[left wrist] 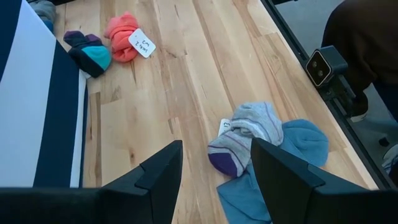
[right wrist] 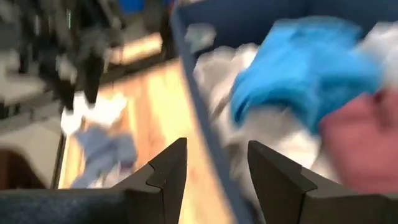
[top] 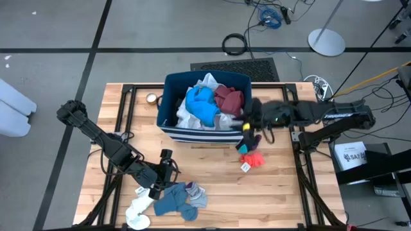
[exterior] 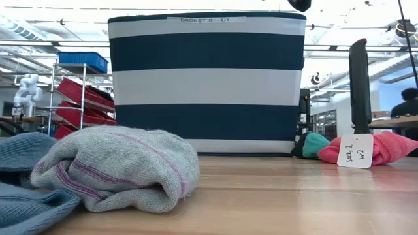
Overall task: Sort clothes
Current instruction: Put the white socks into the white and blue laundry organizer
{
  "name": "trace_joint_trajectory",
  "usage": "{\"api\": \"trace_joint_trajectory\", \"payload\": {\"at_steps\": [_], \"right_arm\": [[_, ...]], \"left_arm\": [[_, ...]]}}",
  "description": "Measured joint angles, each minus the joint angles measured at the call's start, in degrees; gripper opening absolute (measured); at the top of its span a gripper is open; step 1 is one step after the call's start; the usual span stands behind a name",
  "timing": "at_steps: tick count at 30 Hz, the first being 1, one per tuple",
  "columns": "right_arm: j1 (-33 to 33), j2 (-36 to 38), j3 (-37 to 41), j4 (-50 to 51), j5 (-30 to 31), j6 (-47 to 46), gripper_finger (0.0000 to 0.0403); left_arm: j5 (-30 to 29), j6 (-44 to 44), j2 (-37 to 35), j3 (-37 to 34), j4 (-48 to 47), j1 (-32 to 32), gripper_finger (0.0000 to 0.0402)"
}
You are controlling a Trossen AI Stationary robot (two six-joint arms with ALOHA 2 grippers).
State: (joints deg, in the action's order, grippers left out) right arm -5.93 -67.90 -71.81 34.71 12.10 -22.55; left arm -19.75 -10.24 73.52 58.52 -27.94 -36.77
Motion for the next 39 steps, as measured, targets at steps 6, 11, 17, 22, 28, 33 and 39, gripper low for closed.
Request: {"api": "trace_joint_trajectory", "payload": {"at_steps": [6, 11, 17, 22, 28, 33, 39], "right_arm": [[-9.84, -1.33, 3.98, 0.67, -0.06, -4.47, 0.0158], [-17.37, -1.4, 10.67, -5.81, -0.07, -7.81, 0.0158], [-22.78, -1.4, 21.09, -18.14, -0.06, -13.81, 0.0158], [-24.4, -2.73, 29.51, -38.38, 0.04, -15.89, 0.0157], [-25.37, -8.78, 31.99, -51.16, -0.02, -11.85, 0.0157], [-25.36, -13.45, 32.0, -54.36, -0.59, -11.41, 0.0157], [-25.32, -15.84, 32.0, -56.26, -3.46, -12.62, 0.0157]], "left_arm": [[0.0, -1.35, 0.0, 0.0, -0.01, 0.0, 0.02], [0.0, -1.4, 0.0, 0.0, 0.04, 0.0, 0.02], [0.0, -1.51, 0.0, 0.0, 0.02, 0.0, 0.02], [0.02, -5.18, 0.0, 0.0, 0.95, -0.01, 0.02], [6.12, -15.87, 2.16, 0.0, -0.7, -2.41, 0.02], [12.27, -26.84, 4.68, 0.0, -6.1, -5.96, 0.02], [12.66, -43.21, 7.75, 0.0, -12.1, -9.59, 0.02]]}}
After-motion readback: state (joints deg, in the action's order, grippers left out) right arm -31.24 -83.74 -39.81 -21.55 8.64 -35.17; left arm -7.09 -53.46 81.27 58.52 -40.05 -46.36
